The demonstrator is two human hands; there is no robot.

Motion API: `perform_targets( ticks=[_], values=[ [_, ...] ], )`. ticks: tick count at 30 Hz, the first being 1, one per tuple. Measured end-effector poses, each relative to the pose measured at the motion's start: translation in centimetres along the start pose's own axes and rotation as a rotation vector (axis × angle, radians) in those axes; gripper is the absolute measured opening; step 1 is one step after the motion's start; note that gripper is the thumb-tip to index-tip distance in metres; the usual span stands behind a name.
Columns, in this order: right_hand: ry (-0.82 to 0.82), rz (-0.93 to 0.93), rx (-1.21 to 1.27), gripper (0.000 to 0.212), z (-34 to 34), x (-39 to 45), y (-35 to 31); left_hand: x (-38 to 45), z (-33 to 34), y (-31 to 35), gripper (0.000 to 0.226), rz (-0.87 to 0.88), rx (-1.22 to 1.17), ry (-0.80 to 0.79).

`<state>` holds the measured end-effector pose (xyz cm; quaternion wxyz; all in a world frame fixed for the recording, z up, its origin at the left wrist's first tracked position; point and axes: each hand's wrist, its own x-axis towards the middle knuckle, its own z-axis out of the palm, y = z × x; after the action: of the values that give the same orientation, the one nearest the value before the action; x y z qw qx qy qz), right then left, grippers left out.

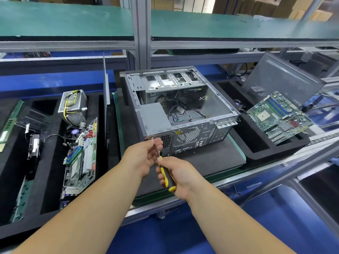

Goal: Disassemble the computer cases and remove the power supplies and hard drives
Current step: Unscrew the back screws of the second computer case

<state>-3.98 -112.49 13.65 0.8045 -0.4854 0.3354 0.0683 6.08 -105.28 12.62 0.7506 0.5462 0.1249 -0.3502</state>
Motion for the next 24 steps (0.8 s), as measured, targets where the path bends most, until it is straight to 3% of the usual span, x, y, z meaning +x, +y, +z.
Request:
perform_targets(
  ticks=[6, 18, 24],
  values=[
    [0.062, -0.072, -0.163, 0.005, -0.1, 0.5, 0.6, 0.0, 0.0, 0.2, 0.015, -0.052, -0.1, 0.056],
    [0.244, -0.215, -0.586, 0.016, -1.7, 1.1, 0.9, 0.2, 0.2, -0.6, 0.014, -0.054, -0.201, 0.097],
    [0.244, -0.291, -0.547, 0.007, -2.8, 1.7, 1.2, 0.4, 0.6, -1.1, 0.01, -0.033, -0.265, 0.105]
  ],
)
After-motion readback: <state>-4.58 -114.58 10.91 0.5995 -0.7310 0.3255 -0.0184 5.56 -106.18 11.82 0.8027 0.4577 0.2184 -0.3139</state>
